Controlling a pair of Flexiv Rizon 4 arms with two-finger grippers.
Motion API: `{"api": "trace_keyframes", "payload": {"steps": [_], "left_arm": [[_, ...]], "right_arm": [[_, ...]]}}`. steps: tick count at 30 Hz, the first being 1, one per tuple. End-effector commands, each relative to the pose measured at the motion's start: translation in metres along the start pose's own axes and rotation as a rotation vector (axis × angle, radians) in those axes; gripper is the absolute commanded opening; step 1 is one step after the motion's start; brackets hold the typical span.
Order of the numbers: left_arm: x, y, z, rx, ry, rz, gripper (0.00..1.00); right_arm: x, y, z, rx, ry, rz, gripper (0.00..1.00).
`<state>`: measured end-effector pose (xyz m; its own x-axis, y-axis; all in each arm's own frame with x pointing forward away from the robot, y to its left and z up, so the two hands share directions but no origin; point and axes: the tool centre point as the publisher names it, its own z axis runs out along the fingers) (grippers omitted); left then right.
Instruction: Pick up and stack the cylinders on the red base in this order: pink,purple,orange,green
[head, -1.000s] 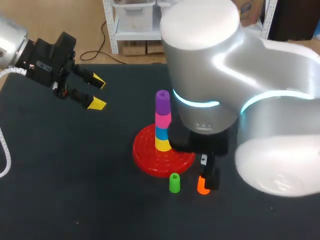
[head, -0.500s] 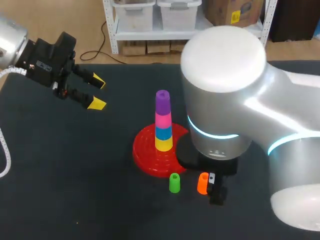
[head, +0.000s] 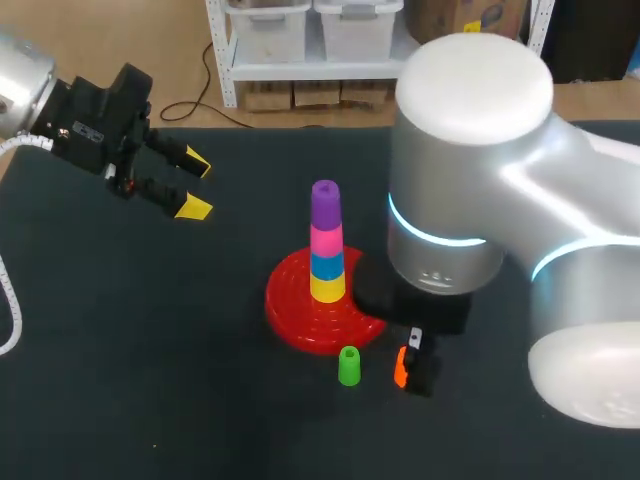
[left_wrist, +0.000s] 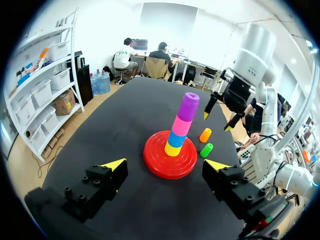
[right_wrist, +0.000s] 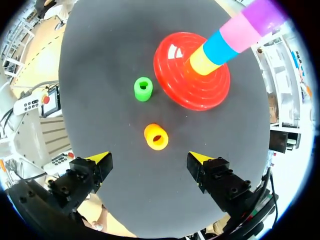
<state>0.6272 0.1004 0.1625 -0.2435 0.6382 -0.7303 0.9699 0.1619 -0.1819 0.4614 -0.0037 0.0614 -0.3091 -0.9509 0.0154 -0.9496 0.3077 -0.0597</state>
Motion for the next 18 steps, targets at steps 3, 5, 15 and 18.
{"api": "trace_keyframes", "payload": {"steps": [3, 5, 15, 18], "left_arm": [[0.001, 0.000, 0.000, -0.001, -0.003, 0.002, 1.00], [0.001, 0.000, 0.000, -0.001, -0.003, 0.002, 1.00], [0.001, 0.000, 0.000, -0.001, -0.003, 0.002, 1.00], [0.001, 0.000, 0.000, -0.001, -0.003, 0.002, 1.00]], "right_arm": [[-0.006, 0.003, 0.006, 0.016, -0.014, -0.005, 1.00], [-0.006, 0.004, 0.007, 0.021, -0.015, -0.006, 1.00], [0.007, 0.005, 0.008, 0.053, 0.046, 0.024, 1.00], [0.007, 0.005, 0.008, 0.053, 0.046, 0.024, 1.00]]}}
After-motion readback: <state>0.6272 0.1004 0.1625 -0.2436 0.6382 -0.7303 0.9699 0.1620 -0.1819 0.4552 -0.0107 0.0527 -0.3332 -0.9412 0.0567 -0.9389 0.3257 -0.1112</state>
